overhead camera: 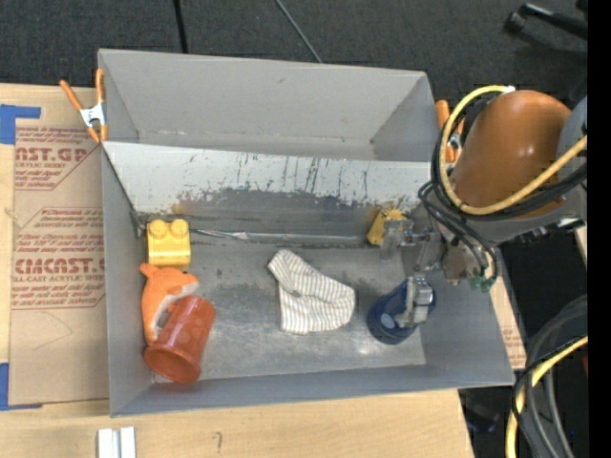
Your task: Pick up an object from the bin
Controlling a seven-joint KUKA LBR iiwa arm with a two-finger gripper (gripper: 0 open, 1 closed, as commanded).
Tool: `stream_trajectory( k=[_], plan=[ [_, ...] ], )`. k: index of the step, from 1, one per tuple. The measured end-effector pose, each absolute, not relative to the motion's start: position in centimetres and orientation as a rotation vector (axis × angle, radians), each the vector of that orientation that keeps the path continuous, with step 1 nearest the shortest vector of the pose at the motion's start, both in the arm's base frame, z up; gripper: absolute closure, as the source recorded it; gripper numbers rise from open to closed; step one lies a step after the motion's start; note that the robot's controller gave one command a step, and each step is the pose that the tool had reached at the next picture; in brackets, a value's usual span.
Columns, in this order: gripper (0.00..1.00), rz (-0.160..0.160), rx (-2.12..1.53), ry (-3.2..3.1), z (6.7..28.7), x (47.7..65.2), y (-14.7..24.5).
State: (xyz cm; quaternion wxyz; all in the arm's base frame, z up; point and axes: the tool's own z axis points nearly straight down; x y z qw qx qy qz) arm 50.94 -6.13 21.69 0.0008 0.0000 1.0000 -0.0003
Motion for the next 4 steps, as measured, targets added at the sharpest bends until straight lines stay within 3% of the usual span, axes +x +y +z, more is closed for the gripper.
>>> stream_trajectory(
  k=[1, 2, 3, 4],
  plan=[
    [0.00, -0.001, 0.014, 3.133, 16.4, 52.2, -4.5],
    [0.00, 0.001, 0.010, 3.140, 11.0, 50.8, -1.7],
    [1.00, 0.002, 0.114, 3.138, 7.0, 54.1, 0.2],
    [1.00, 0.001, 0.114, 3.138, 7.0, 54.1, 0.2]
  ],
)
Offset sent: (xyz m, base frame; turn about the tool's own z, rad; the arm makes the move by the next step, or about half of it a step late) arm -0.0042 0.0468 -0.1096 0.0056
